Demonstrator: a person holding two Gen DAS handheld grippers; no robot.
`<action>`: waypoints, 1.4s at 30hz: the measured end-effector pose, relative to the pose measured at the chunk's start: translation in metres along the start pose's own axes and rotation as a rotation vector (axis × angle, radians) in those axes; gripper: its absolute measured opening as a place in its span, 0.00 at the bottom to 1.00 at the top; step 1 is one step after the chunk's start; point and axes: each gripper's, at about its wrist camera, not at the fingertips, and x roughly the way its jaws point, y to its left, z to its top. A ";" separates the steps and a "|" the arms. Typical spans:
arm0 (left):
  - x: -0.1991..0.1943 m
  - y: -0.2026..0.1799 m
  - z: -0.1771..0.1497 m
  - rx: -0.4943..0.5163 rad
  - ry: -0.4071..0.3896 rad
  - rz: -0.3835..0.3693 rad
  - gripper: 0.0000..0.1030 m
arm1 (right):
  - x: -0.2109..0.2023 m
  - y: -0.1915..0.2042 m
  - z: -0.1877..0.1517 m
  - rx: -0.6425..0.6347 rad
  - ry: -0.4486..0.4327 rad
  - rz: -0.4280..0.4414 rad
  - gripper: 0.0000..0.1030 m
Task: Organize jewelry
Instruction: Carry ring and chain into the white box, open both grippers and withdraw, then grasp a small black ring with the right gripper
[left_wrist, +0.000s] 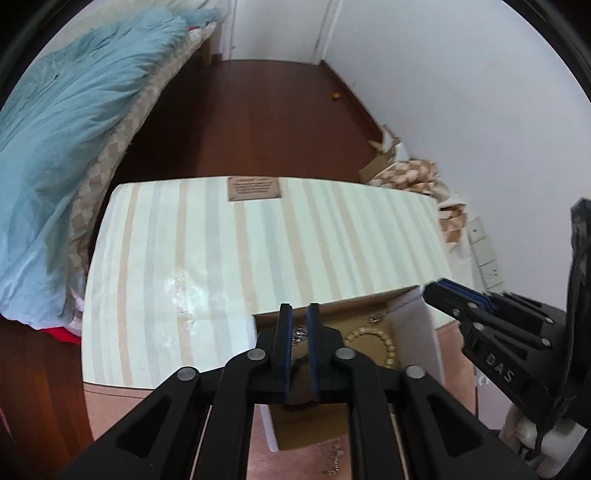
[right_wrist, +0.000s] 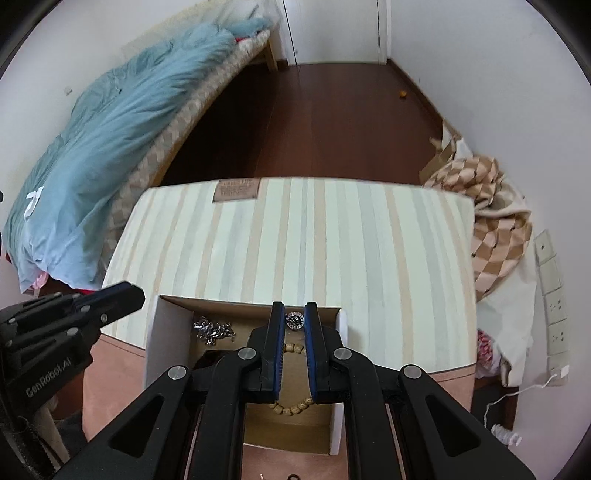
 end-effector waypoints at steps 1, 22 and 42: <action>0.002 0.002 0.001 -0.009 0.008 0.016 0.08 | 0.004 -0.001 0.000 -0.001 0.012 -0.001 0.11; -0.020 0.025 -0.067 -0.066 -0.036 0.315 1.00 | -0.022 0.005 -0.059 -0.065 0.030 -0.173 0.97; -0.122 -0.016 -0.115 -0.086 -0.170 0.290 1.00 | -0.127 0.018 -0.111 -0.019 -0.121 -0.214 0.99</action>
